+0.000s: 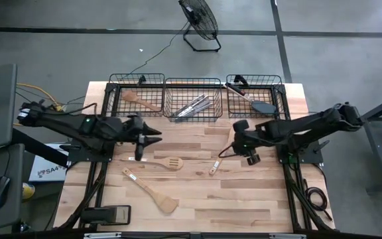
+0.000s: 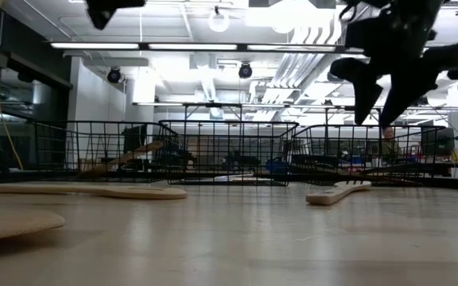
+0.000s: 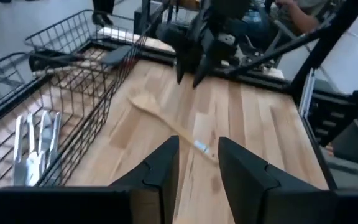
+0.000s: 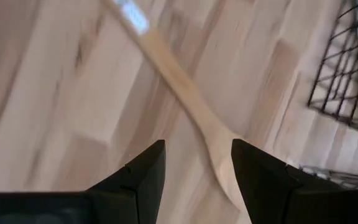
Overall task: Pick & Place Kitchen Items
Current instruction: Put the brown serving spoon into the left mesh basket
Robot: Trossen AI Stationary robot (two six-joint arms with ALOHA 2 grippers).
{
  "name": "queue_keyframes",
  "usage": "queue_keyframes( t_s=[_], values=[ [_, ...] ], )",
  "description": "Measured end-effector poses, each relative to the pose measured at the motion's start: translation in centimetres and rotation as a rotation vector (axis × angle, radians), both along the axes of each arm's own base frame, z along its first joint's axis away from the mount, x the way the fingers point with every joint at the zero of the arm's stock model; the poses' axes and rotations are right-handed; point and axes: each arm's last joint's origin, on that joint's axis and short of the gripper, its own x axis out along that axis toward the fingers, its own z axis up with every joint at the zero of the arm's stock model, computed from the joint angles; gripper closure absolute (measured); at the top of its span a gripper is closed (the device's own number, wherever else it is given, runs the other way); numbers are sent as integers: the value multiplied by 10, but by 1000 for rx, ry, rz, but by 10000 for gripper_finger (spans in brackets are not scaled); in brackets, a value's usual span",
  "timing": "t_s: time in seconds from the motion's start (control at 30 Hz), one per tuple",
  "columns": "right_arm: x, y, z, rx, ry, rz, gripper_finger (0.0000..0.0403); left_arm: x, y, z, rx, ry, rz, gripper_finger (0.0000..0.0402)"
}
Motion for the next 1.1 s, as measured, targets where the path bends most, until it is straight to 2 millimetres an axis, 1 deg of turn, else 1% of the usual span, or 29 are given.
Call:
queue_keyframes(
  t_s=[0.07, 0.1, 0.17, 0.33, 0.43, 0.53, 0.63, 0.7, 0.8, 0.87, 1.1],
  values=[
    [6, -6, -3, 1, 58, 14, 227, -10, 1, -3, 8, -3, -6, 293],
    [9, -8, -5, 15, 76, 13, 227, -14, 1, -1, 6, -30, -11, 293],
    [15, -13, -14, 27, 129, 25, 227, -20, 2, -2, 6, -35, -12, 293],
    [22, -18, -34, 9, 250, 87, 224, -24, 3, -5, -1, -19, -37, 293],
    [23, -21, -41, 3, 303, 86, 209, -24, 2, -5, -9, -12, -55, 293],
    [23, -23, -41, -11, 305, 100, 186, -24, 2, -6, -15, -5, -69, 293],
    [27, -26, -40, -85, 276, 148, 165, -25, 2, -7, -13, 6, -72, 293],
    [30, -28, -40, -99, 250, 201, 157, -25, 2, -8, -11, 17, -72, 293],
    [38, -29, -44, -68, 206, 305, 156, -25, 2, -8, -10, 17, -72, 293],
    [42, -32, -49, -66, 208, 333, 157, -25, 2, -8, -9, 17, -72, 293],
    [50, -47, -69, -25, 246, 310, 158, -25, 2, -9, -2, 24, -74, 293]
  ],
)
